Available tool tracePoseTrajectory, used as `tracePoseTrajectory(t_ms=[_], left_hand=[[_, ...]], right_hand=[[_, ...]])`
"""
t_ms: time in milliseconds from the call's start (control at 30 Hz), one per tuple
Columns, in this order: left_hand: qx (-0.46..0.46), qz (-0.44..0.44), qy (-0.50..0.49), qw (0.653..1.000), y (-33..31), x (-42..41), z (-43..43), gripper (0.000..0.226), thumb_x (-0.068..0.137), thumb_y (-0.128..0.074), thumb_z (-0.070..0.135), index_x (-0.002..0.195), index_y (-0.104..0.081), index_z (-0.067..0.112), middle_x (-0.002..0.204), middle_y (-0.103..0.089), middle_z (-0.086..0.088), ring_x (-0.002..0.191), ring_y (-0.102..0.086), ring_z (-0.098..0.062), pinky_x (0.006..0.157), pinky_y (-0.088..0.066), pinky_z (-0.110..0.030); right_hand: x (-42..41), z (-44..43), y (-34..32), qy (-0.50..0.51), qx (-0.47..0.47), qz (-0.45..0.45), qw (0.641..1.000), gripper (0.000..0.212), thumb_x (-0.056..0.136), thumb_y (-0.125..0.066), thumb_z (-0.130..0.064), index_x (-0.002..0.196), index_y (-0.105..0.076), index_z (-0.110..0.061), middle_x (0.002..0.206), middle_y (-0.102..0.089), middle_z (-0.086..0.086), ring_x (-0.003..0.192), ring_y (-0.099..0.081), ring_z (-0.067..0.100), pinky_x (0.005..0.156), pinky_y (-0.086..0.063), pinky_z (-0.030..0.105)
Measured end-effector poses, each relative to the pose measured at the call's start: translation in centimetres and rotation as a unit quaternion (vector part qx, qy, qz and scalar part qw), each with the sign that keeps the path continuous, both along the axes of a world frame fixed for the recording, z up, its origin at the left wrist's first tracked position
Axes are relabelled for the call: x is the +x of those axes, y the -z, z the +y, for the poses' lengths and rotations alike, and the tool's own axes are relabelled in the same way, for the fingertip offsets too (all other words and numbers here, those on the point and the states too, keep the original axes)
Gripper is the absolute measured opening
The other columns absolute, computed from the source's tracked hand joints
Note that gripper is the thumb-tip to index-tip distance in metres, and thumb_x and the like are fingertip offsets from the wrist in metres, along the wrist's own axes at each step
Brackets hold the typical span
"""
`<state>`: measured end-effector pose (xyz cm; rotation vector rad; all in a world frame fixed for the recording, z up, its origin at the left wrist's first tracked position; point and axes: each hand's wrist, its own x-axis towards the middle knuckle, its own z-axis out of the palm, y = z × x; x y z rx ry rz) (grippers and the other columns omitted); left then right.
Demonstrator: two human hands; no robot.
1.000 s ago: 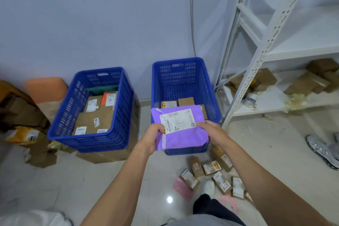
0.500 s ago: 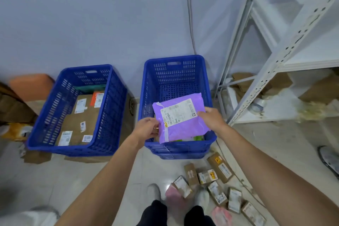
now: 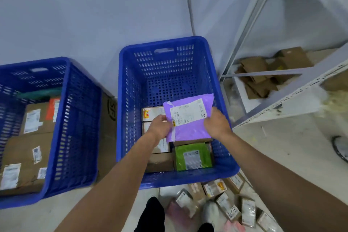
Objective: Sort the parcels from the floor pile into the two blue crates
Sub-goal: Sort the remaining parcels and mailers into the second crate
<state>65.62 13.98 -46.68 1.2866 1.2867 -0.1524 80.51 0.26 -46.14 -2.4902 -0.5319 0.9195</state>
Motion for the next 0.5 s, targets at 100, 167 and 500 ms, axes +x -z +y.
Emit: tracePoseTrajectory(t_ms=[100, 167, 500], left_hand=[[-0.001, 0.026, 0.012, 1.0, 6.6, 0.5, 1.3, 0.027, 0.089, -0.064, 0.011, 0.115, -0.057, 0.011, 0.101, -0.072, -0.014, 0.084, -0.067, -0.029, 0.083, -0.057, -0.043], [0.003, 0.049, 0.035, 0.998, 11.0, 0.5, 1.8, 0.027, 0.082, -0.069, 0.018, 0.107, -0.059, 0.014, 0.102, -0.073, -0.014, 0.089, -0.071, -0.031, 0.085, -0.059, -0.047], [0.018, 0.079, 0.271, 0.959, 21.5, 0.9, 0.9, 0.088, 0.069, -0.055, 0.045, 0.152, -0.036, 0.025, 0.144, -0.056, 0.0, 0.13, -0.055, -0.026, 0.108, -0.045, -0.037]], right_hand=[[0.1, 1.0, 5.2, 0.004, -0.046, 0.009, 0.999, 0.04, 0.092, -0.044, -0.007, 0.131, -0.046, 0.0, 0.139, -0.05, 0.019, 0.126, -0.05, 0.038, 0.102, -0.043, 0.042], [0.2, 1.2, 8.3, 0.002, -0.071, 0.025, 0.997, 0.044, 0.092, -0.047, -0.01, 0.135, -0.043, 0.0, 0.14, -0.048, 0.02, 0.127, -0.05, 0.038, 0.1, -0.042, 0.041], [0.7, 0.8, 15.8, 0.023, -0.111, 0.076, 0.991, 0.083, 0.089, -0.054, -0.021, 0.157, -0.008, -0.006, 0.155, -0.033, 0.019, 0.137, -0.041, 0.037, 0.111, -0.038, 0.044]])
